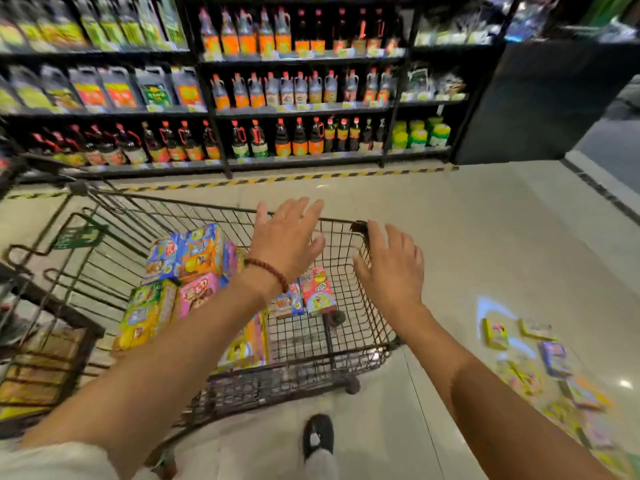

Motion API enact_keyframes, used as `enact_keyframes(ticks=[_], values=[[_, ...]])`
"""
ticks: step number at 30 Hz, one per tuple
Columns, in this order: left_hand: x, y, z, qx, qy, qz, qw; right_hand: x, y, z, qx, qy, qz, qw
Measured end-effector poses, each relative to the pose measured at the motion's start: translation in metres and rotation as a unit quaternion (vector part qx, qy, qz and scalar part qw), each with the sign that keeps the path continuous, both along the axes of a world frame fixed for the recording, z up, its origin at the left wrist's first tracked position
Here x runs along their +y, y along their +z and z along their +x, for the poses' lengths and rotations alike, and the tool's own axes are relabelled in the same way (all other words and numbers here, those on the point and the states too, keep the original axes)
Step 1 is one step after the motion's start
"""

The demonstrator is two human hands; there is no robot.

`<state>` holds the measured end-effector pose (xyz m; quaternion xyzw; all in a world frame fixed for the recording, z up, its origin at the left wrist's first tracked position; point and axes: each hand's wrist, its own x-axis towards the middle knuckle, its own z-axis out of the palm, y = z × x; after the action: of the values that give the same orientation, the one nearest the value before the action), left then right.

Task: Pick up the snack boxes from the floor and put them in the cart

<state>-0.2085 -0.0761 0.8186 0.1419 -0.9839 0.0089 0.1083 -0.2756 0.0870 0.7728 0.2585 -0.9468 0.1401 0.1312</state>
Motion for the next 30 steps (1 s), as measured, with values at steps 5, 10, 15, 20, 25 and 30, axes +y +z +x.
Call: enact_keyframes(ticks=[5, 10, 15, 20, 25, 30], values=[[0.006, -0.036, 0.046, -0.094, -0.049, 0.037, 0.994, 0.013, -0.052, 0.060, -0.057, -0.025, 0.029, 0.998], [-0.007, -0.086, 0.074, -0.186, -0.117, 0.057, 0.974, 0.002, -0.094, 0.102, -0.126, -0.086, 0.056, 0.987], [-0.028, -0.139, 0.086, -0.327, -0.241, 0.068, 0.911, -0.019, -0.136, 0.128, -0.207, -0.181, 0.046, 0.960], [-0.038, -0.172, 0.083, -0.400, -0.358, 0.059, 0.842, -0.046, -0.151, 0.142, -0.270, -0.289, -0.018, 0.918], [-0.037, -0.187, 0.083, -0.319, -0.373, 0.122, 0.863, -0.051, -0.159, 0.139, -0.285, -0.320, -0.034, 0.903], [-0.038, -0.200, 0.077, -0.275, -0.389, 0.196, 0.857, -0.048, -0.163, 0.128, -0.301, -0.331, -0.056, 0.893]])
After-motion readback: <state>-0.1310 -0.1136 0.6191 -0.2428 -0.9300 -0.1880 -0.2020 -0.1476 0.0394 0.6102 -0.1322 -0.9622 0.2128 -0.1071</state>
